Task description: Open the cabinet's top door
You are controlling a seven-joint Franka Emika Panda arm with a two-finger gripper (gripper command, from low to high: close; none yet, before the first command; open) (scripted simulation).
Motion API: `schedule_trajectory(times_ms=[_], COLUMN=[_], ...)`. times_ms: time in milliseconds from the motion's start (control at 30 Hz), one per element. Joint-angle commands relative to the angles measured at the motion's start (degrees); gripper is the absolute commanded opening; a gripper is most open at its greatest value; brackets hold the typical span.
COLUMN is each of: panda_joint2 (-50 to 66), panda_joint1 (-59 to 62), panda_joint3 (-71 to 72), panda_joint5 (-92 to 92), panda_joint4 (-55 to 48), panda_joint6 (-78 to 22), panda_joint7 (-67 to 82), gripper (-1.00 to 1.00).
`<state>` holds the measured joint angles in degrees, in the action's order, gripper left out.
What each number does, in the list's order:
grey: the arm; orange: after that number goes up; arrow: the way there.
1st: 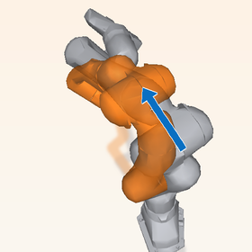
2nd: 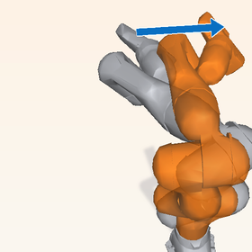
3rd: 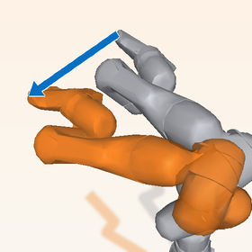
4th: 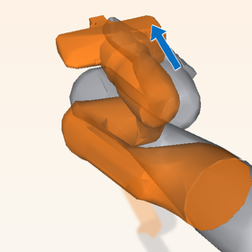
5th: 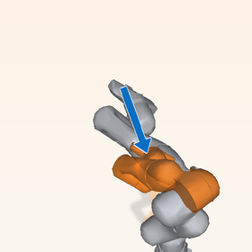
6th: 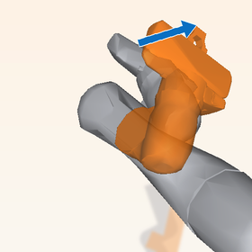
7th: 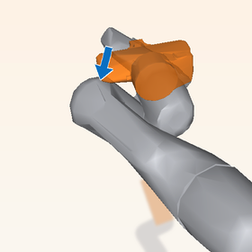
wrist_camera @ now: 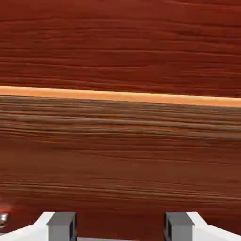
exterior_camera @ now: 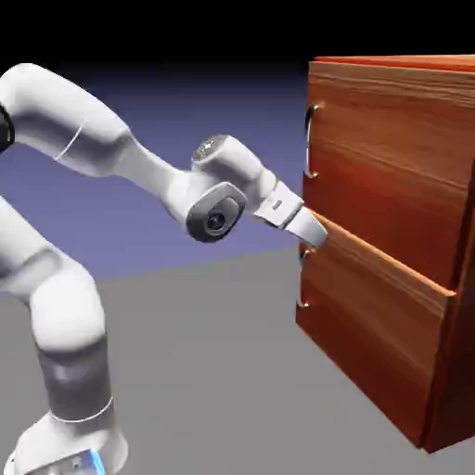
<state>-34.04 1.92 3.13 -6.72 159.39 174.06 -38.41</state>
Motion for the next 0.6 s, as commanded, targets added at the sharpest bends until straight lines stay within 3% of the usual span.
schedule_trajectory(times_ms=[0,567], panda_joint2=[-0.51,-9.23], panda_joint1=[0.97,17.40], panda_joint3=[1.16,20.91], panda_joint5=[-2.50,-44.86], panda_joint4=[-0.60,-10.78], panda_joint6=[0.02,0.33], panda_joint7=[1.50,26.99], gripper=[0.00,0.00])
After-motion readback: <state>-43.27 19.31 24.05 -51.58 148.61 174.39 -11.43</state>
